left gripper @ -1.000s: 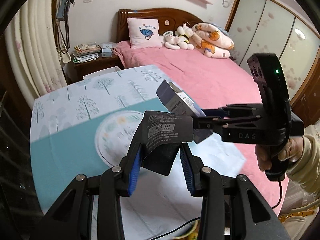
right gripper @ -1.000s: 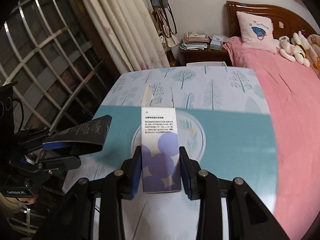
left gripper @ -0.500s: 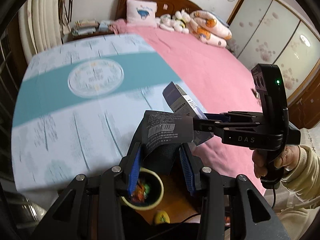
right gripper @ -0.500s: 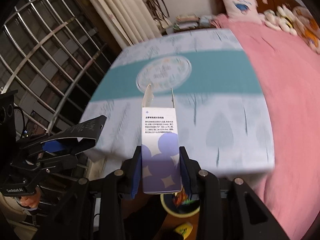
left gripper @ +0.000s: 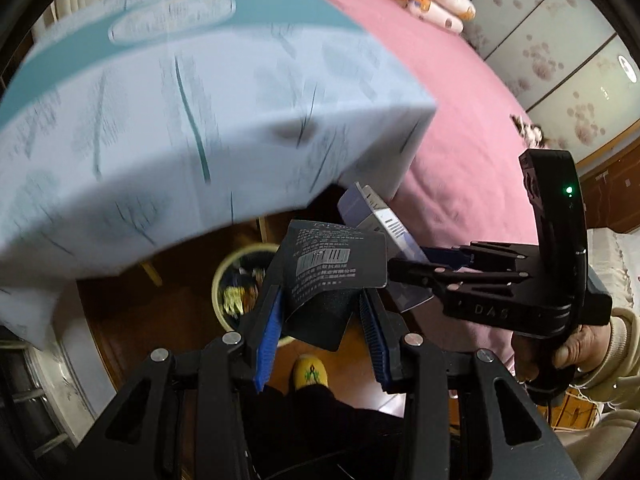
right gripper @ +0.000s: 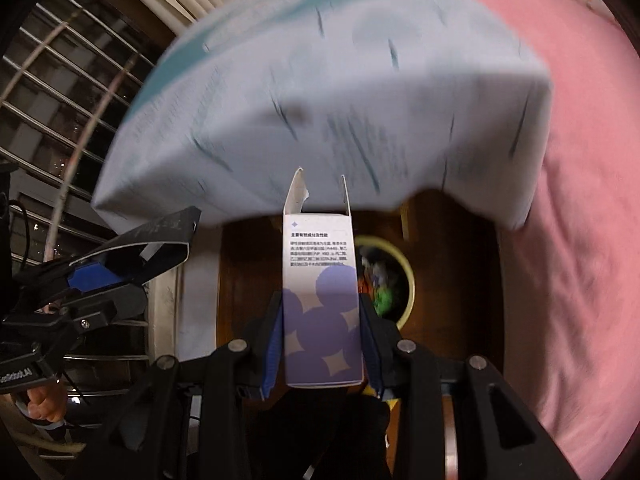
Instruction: Collect trash
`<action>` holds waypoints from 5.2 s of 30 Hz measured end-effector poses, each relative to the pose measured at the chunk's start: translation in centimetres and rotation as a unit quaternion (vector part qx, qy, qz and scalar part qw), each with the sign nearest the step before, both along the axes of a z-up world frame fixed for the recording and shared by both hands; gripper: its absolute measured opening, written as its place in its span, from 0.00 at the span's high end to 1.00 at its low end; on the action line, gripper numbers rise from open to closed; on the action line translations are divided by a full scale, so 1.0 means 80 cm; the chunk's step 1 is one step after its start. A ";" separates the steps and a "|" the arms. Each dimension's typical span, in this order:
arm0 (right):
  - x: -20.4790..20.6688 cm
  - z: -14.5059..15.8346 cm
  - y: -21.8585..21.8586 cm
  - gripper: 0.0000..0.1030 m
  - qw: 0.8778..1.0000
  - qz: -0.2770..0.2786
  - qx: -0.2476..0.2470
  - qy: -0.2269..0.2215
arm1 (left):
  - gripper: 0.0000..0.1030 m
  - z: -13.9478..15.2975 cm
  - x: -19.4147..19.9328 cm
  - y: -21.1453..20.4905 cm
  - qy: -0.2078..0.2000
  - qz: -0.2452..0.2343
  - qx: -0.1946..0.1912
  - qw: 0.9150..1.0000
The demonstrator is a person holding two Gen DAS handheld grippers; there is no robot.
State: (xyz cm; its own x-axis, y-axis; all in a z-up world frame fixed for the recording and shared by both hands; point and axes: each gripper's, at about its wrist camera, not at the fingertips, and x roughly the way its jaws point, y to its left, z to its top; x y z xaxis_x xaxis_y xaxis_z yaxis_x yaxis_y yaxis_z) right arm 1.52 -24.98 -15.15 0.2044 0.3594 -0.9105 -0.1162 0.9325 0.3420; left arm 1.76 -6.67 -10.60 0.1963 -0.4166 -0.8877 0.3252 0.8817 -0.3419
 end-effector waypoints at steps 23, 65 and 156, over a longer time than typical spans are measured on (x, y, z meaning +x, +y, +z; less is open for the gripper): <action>0.042 -0.326 0.014 0.65 0.994 -0.074 -0.019 0.078 | 0.54 -0.346 0.054 -0.038 0.057 0.011 0.053 0.997; 0.003 0.016 0.022 0.41 0.996 -0.054 -0.053 -0.046 | 0.11 0.003 -0.009 0.032 -0.044 0.145 0.077 0.985; -0.007 0.250 0.046 0.37 0.978 0.011 -0.065 -0.200 | 0.11 0.195 -0.038 0.031 -0.152 0.276 0.146 0.938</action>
